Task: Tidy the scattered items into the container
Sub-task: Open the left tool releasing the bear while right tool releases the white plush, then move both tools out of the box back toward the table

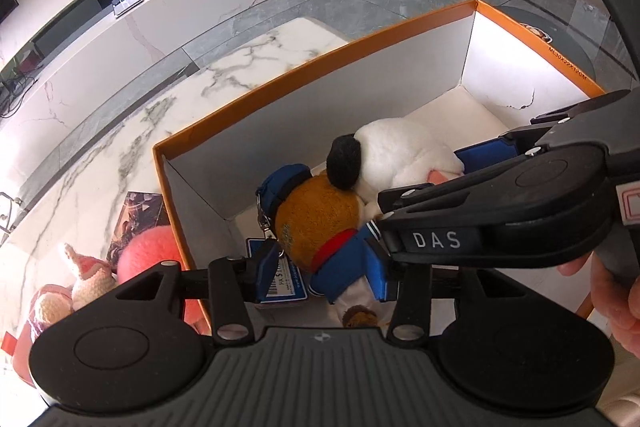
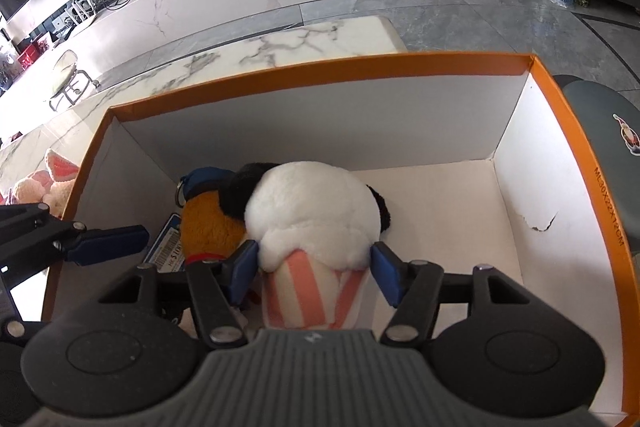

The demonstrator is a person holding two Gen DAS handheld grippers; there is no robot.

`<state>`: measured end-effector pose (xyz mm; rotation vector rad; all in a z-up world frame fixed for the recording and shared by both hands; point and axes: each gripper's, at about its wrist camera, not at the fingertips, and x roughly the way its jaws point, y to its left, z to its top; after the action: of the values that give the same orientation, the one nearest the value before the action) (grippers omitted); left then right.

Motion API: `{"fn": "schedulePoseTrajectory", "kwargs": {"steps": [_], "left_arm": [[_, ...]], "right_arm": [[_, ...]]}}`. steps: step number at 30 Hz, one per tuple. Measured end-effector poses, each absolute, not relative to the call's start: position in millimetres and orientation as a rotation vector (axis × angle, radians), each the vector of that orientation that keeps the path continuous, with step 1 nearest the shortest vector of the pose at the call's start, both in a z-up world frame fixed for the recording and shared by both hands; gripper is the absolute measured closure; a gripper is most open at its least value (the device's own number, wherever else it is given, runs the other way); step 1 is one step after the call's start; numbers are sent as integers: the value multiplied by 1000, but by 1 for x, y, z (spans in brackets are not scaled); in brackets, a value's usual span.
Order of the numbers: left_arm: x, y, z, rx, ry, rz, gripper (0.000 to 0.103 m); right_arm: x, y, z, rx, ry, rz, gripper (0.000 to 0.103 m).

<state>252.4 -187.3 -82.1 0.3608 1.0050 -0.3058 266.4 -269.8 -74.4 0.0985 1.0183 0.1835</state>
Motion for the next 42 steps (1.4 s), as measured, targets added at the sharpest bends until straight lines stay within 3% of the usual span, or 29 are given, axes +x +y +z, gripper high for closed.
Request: {"fn": "schedulePoseTrajectory", "kwargs": {"steps": [13, 32, 42], "left_arm": [[244, -178, -69, 381, 950, -272, 34], [224, -165, -45, 305, 865, -257, 30], [202, -134, -24, 266, 807, -213, 28]], "right_arm": [[263, -270, -70, 107, 982, 177, 17], [248, -268, -57, 68, 897, 135, 17], [219, -248, -29, -1, 721, 57, 17]]}}
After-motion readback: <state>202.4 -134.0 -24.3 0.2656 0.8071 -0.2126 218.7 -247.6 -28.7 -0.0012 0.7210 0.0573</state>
